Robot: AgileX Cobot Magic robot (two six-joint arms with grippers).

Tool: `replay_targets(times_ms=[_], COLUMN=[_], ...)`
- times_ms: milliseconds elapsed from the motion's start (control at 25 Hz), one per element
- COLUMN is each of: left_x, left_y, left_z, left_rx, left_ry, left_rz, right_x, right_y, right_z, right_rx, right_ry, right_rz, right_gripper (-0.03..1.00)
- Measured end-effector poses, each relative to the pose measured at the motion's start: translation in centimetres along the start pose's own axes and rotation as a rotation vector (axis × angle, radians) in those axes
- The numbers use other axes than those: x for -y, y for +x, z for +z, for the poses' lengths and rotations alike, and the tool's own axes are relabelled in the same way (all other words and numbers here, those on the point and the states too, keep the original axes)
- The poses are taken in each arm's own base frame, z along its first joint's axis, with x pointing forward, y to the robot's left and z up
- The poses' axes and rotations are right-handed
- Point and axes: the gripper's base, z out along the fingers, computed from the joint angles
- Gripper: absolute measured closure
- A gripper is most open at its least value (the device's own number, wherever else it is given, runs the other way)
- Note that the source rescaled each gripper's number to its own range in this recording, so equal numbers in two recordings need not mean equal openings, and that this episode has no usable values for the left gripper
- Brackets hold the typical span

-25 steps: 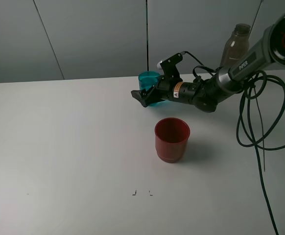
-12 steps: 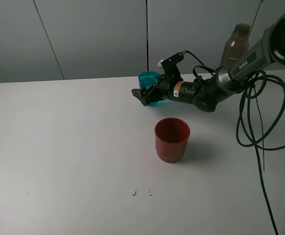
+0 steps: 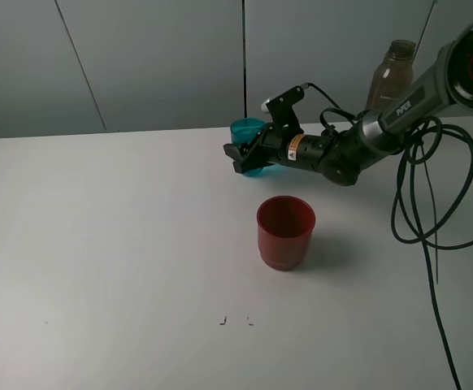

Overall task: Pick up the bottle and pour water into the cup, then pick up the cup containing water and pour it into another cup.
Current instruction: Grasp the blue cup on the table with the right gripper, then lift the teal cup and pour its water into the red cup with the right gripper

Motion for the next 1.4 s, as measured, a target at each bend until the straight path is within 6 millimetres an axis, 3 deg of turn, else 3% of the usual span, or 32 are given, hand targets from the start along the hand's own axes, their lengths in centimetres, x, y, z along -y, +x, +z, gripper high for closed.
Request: replay_targets(times_ms=[560, 920, 1400], left_x=[0.0, 0.0, 0.0], left_y=[0.0, 0.0, 0.0], left_z=[0.0, 0.0, 0.0], left_rx=[0.000, 0.000, 0.000], left_ry=[0.000, 0.000, 0.000], left_rz=[0.000, 0.000, 0.000], right_x=[0.1, 0.1, 0.2], right_y=[-0.2, -2.1, -2.6], right_z=[-0.1, -0.6, -6.4], right_rx=[-0.008, 0.010, -0.044], right_ry=[0.011, 0.000, 0.041], right_rz=[0.003, -0.043, -0.074], right_gripper=[0.92, 0.92, 0.92])
